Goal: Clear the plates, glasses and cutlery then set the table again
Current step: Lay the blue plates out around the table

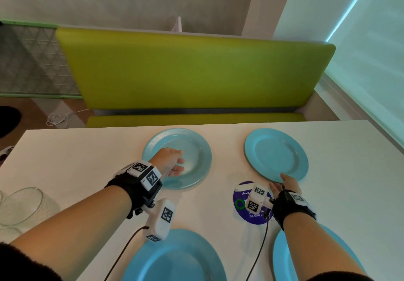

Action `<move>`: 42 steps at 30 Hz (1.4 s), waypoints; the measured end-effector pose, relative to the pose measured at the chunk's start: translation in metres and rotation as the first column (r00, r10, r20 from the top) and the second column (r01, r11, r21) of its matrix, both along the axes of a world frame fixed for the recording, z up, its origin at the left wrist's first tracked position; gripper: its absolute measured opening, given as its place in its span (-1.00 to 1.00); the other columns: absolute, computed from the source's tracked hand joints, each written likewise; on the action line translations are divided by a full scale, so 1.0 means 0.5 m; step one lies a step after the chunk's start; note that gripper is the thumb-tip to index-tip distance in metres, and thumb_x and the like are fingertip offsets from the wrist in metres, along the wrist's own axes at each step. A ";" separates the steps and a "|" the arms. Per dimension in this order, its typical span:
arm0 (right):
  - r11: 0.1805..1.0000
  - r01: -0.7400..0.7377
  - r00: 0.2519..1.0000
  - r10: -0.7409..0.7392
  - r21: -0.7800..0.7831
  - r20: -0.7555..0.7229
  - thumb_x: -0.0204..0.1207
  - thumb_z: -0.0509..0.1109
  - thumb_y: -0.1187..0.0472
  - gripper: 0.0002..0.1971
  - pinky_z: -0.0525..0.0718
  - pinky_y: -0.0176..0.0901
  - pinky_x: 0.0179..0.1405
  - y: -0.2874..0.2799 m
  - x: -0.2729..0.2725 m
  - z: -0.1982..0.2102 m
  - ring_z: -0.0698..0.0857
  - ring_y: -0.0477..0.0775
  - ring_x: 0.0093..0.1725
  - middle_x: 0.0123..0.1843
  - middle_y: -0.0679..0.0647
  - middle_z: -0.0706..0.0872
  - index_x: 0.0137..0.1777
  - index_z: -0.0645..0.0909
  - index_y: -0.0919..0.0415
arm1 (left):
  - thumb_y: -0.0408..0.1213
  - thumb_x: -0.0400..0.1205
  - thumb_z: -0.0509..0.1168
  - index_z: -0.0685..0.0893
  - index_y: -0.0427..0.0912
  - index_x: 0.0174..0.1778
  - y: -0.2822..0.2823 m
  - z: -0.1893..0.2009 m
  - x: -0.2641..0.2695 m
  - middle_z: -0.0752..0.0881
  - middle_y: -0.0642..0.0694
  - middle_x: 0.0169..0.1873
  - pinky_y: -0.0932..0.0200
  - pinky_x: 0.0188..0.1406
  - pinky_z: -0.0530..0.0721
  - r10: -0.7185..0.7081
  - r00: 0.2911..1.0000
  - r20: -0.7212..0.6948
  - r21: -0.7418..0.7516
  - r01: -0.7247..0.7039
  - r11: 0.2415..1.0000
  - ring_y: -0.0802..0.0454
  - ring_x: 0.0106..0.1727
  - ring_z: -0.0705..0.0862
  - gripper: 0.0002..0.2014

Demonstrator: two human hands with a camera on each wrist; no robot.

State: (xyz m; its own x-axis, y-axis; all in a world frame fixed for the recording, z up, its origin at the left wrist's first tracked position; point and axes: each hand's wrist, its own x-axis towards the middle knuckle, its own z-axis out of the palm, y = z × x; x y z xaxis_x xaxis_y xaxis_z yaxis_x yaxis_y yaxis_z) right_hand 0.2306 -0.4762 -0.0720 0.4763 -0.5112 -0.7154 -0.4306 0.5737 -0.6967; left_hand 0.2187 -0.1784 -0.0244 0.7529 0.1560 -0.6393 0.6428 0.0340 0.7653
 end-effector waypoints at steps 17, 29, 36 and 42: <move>0.992 -0.123 0.991 0.121 0.020 0.055 0.54 0.36 0.10 -0.37 0.58 0.00 0.22 0.002 -0.022 0.000 0.58 0.14 0.16 0.40 0.19 0.48 0.56 0.28 0.25 | -0.26 0.73 0.14 0.44 -0.23 0.12 0.009 0.006 -0.031 0.58 -0.11 -0.20 0.14 -0.25 0.64 0.005 1.000 0.002 0.002 -0.005 1.000 -0.01 -0.29 0.60 -0.87; 0.973 -0.231 0.972 0.231 0.005 -0.031 0.62 0.25 0.26 -0.84 0.67 -0.17 -0.35 0.068 -0.140 0.019 0.55 0.08 -0.32 -0.14 0.20 0.59 -0.16 0.50 0.34 | -0.25 0.74 0.12 0.43 -0.23 0.11 0.057 0.025 -0.142 0.55 -0.10 -0.24 0.16 -0.36 0.61 -0.082 0.996 0.044 -0.046 0.084 0.995 0.00 -0.39 0.55 -0.87; 0.965 -0.255 0.967 0.256 -0.054 -0.001 0.66 0.18 0.28 -0.77 0.60 -0.22 -0.56 0.227 -0.312 0.042 0.50 0.03 -0.39 -0.29 0.12 0.56 -0.26 0.45 0.25 | -0.27 0.75 0.10 0.42 -0.23 0.07 0.146 0.032 -0.302 0.53 -0.08 -0.27 0.26 -0.48 0.58 -0.231 0.967 0.107 -0.046 0.237 0.970 0.05 -0.43 0.54 -0.90; 0.943 -0.330 0.944 0.330 -0.044 0.004 0.63 0.21 0.32 -0.80 0.52 -0.17 -0.47 0.425 -0.485 0.058 0.50 0.04 -0.39 -0.26 0.14 0.60 -0.26 0.47 0.26 | -0.24 0.73 0.14 0.45 -0.24 0.05 0.275 0.013 -0.473 0.58 -0.08 -0.24 0.26 -0.44 0.58 -0.399 0.915 0.058 0.038 0.397 0.917 0.06 -0.41 0.56 -0.87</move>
